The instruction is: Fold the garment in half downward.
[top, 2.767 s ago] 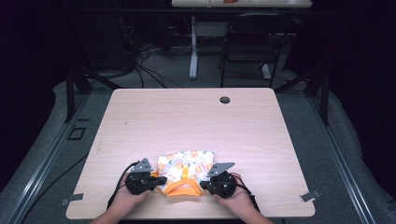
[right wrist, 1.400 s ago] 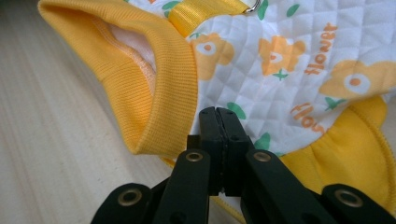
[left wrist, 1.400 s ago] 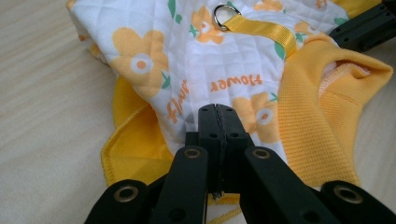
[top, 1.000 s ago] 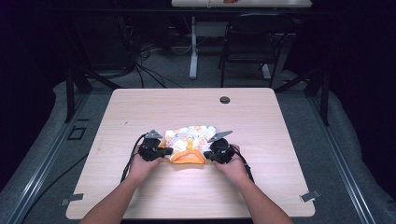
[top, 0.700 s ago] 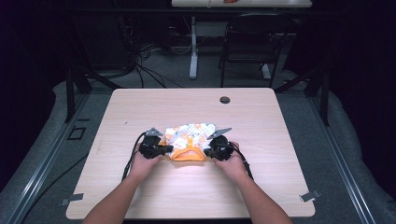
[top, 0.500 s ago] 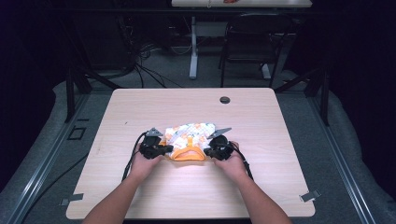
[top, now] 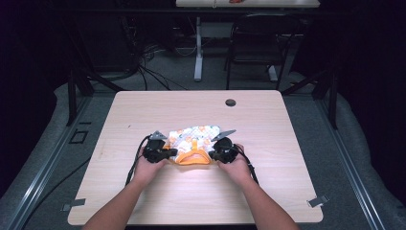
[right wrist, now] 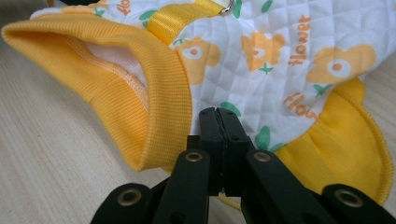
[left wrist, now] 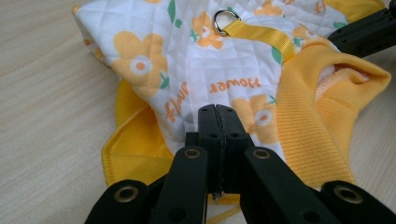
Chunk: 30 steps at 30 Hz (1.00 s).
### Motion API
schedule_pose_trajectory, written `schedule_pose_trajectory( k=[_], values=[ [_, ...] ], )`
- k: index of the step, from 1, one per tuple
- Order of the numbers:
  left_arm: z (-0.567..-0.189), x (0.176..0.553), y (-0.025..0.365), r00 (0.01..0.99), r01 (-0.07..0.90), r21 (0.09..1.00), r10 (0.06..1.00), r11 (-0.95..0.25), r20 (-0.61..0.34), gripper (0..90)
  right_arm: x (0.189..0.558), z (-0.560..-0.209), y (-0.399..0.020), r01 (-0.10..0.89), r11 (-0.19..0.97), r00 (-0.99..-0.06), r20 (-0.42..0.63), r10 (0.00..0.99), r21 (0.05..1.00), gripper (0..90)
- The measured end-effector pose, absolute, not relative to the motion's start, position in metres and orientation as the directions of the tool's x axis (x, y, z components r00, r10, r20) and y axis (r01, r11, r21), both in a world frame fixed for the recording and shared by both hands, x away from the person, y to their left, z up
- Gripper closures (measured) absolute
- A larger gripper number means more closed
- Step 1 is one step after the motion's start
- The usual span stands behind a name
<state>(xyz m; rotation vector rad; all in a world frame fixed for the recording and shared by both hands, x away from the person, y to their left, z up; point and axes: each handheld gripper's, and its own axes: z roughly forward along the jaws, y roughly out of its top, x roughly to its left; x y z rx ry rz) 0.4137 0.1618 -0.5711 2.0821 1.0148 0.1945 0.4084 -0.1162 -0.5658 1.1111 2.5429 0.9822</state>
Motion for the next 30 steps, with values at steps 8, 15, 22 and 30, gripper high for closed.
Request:
schedule_pose_trajectory(
  k=[8,15,22,30],
  values=[
    [-0.555,0.406,0.167,0.674,0.577,0.741,0.713,-0.343,-0.194,90.0,0.402,-0.55,-0.119,0.551,0.49,-0.709,0.07,0.701,0.675,89.9],
    [-0.534,0.396,0.174,0.697,0.548,0.759,0.694,-0.352,-0.181,90.0,0.39,-0.53,-0.123,0.52,0.491,-0.724,0.054,0.688,0.699,89.9],
    [-0.521,0.385,0.183,0.699,0.543,0.766,0.691,-0.345,-0.184,89.9,0.377,-0.515,-0.127,0.485,0.501,-0.738,0.028,0.674,0.717,89.9],
    [-0.521,0.366,0.198,0.706,0.532,0.767,0.689,-0.359,-0.166,89.9,0.356,-0.507,-0.134,0.466,0.505,-0.752,0.025,0.659,0.727,89.8]
  ],
)
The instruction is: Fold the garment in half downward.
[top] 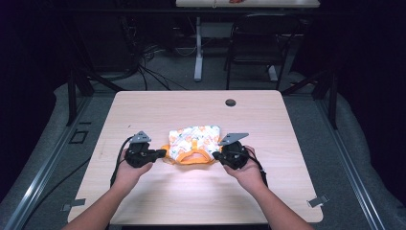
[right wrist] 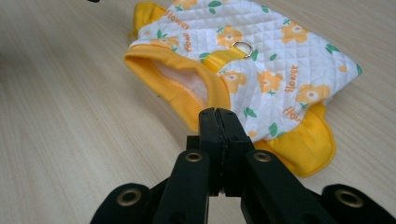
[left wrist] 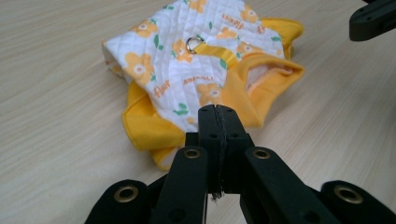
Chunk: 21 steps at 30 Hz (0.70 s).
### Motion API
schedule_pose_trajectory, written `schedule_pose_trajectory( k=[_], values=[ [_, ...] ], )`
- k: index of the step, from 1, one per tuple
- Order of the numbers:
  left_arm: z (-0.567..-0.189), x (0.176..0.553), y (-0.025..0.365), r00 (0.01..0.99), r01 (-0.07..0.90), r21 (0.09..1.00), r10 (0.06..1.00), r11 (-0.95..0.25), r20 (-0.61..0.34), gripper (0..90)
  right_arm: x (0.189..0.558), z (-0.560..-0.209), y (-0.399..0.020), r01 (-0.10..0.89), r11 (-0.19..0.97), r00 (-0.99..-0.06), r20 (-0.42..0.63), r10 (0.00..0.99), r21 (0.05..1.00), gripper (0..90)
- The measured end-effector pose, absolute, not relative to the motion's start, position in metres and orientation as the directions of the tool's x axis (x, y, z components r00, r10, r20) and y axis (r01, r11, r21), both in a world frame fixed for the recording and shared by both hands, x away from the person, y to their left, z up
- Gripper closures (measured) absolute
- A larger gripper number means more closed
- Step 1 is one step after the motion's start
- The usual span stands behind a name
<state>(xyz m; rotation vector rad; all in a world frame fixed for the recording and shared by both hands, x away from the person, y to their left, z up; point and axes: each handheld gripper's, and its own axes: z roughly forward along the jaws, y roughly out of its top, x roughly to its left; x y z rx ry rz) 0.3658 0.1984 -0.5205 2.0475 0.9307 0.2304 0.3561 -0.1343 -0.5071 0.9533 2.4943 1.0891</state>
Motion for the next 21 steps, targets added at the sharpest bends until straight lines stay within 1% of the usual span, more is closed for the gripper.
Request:
schedule_pose_trajectory(
  k=[4,7,13,15,21],
  values=[
    [-0.524,0.353,0.207,0.7,0.538,0.772,0.689,-0.337,-0.187,89.9,0.343,-0.507,-0.139,0.46,0.51,-0.76,0.025,0.649,0.727,89.7],
    [-0.526,0.345,0.212,0.698,0.533,0.78,0.692,-0.329,-0.185,89.9,0.336,-0.509,-0.143,0.456,0.505,-0.757,0.021,0.653,0.733,89.5],
    [-0.537,0.33,0.218,0.696,0.541,0.77,0.694,-0.337,-0.185,89.9,0.322,-0.518,-0.151,0.461,0.496,-0.749,0.023,0.662,0.735,89.2],
    [-0.542,0.327,0.22,0.701,0.54,0.763,0.692,-0.356,-0.173,89.9,0.318,-0.522,-0.153,0.464,0.497,-0.751,0.029,0.66,0.733,89.2],
    [-0.553,0.319,0.222,0.699,0.536,0.762,0.697,-0.364,-0.159,89.9,0.305,-0.534,-0.155,0.468,0.508,-0.75,0.021,0.661,0.724,88.9]
  ],
)
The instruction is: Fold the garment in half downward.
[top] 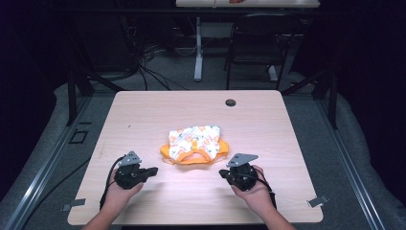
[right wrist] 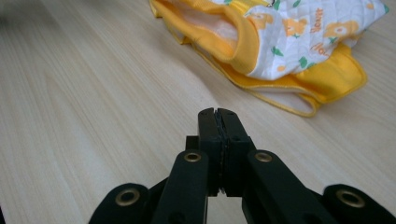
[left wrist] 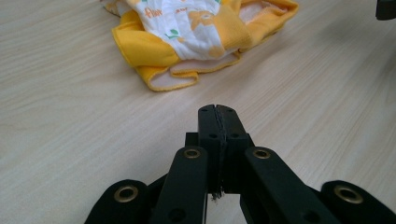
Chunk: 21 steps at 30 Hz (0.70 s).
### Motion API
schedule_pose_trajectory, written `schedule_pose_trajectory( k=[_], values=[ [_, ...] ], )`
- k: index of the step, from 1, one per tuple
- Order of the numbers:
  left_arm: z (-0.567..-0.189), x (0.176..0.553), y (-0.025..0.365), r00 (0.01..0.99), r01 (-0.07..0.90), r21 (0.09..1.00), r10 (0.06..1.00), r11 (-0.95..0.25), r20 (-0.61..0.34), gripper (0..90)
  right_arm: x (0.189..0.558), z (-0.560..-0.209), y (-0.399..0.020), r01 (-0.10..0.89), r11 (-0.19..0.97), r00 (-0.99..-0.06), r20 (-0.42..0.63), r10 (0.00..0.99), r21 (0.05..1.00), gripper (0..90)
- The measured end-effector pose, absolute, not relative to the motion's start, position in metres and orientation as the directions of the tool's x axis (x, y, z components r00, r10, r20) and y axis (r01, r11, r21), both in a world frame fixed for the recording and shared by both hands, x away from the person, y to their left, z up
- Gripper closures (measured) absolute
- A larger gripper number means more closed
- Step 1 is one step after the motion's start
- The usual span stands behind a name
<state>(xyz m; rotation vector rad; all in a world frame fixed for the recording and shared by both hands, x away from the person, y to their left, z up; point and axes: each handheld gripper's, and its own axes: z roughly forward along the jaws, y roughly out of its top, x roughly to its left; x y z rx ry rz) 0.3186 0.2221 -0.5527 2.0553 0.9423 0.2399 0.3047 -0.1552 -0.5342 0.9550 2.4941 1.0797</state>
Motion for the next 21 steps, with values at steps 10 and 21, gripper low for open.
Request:
schedule_pose_trajectory(
  k=[10,21],
  values=[
    [-0.566,0.307,0.221,0.716,0.523,0.76,0.682,-0.385,-0.148,89.8,0.292,-0.552,-0.157,0.462,0.505,-0.743,0.007,0.669,0.729,87.8],
    [-0.573,0.304,0.216,0.719,0.51,0.755,0.686,-0.412,-0.111,89.6,0.287,-0.559,-0.157,0.458,0.5,-0.74,0.004,0.673,0.735,86.2]
  ],
)
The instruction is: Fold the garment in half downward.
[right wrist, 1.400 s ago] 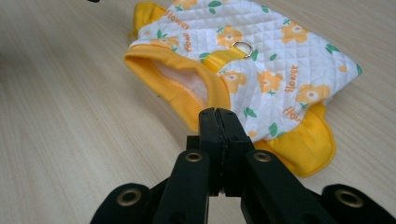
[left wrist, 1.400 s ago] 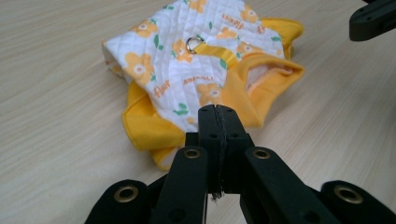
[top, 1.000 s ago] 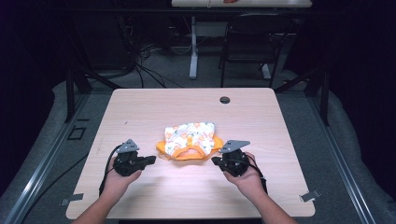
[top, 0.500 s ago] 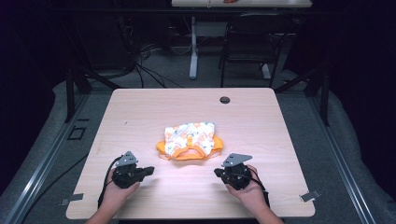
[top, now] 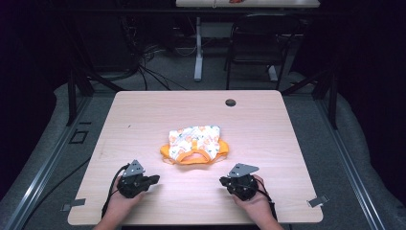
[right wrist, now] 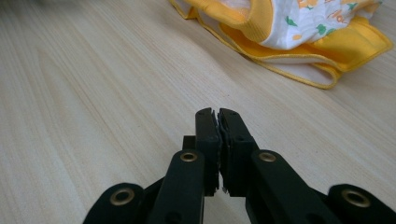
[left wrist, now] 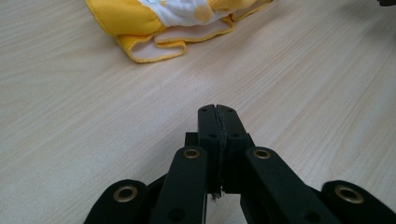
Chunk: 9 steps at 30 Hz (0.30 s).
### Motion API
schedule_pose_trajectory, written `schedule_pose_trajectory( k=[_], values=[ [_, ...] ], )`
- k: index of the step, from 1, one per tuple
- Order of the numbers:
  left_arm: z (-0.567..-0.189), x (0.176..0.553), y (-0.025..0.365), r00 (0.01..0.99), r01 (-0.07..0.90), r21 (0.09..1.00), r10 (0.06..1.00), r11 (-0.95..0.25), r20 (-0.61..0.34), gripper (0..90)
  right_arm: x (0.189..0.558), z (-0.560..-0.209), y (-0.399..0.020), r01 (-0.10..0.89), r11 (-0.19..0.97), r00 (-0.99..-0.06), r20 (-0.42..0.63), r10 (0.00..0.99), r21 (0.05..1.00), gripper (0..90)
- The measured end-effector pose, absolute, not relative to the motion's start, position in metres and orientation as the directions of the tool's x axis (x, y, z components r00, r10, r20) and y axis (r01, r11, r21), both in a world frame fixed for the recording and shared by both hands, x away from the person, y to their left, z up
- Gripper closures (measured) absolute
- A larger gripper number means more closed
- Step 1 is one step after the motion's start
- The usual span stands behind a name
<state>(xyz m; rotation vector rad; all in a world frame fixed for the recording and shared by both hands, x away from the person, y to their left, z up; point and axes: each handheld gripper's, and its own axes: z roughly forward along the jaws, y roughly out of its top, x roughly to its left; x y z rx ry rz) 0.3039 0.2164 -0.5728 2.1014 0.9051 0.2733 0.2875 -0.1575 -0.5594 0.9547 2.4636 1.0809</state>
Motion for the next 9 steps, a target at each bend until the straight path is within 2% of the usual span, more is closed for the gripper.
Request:
schedule_pose_trajectory(
  k=[9],
  values=[
    [-0.5741,0.3026,0.2139,0.727,0.491,0.751,0.682,-0.441,-0.075,87.1,0.289,-0.566,-0.1551,0.453,0.513,-0.741,-0.013,0.672,0.729,84.2]
  ],
)
